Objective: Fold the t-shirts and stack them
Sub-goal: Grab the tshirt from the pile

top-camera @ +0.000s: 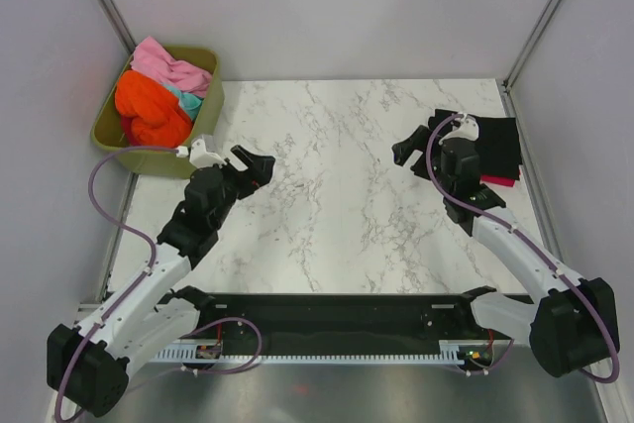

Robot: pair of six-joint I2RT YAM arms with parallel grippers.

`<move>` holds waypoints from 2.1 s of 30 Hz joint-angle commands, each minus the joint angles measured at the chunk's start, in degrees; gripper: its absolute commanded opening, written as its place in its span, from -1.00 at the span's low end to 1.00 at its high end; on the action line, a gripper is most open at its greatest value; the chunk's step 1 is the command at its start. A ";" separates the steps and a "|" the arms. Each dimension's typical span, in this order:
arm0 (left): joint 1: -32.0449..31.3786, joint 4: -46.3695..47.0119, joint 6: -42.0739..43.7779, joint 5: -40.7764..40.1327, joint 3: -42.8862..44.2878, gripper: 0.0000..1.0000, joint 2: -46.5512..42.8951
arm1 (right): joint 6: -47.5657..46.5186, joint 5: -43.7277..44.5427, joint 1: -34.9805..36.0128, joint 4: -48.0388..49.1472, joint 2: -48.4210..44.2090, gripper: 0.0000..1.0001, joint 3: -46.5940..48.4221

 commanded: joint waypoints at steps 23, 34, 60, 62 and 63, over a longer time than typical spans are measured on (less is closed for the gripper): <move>29.72 -29.44 3.33 -14.48 46.65 0.83 30.89 | -0.50 1.23 -0.01 0.22 -0.90 0.95 0.08; 36.94 -32.35 10.28 -19.42 64.05 0.70 55.86 | -1.03 -2.46 0.08 1.19 -1.69 0.95 0.34; 29.49 -36.05 13.75 -22.74 90.17 -0.96 74.53 | -1.12 -6.06 0.17 1.45 -2.92 0.96 1.14; 24.22 -35.95 15.99 -25.65 91.05 -0.96 71.28 | -1.12 -6.15 -0.01 1.45 -2.57 0.96 1.22; 22.89 -35.78 17.12 -26.17 91.57 -0.96 70.13 | -1.03 -6.15 0.08 1.45 -2.48 0.96 1.14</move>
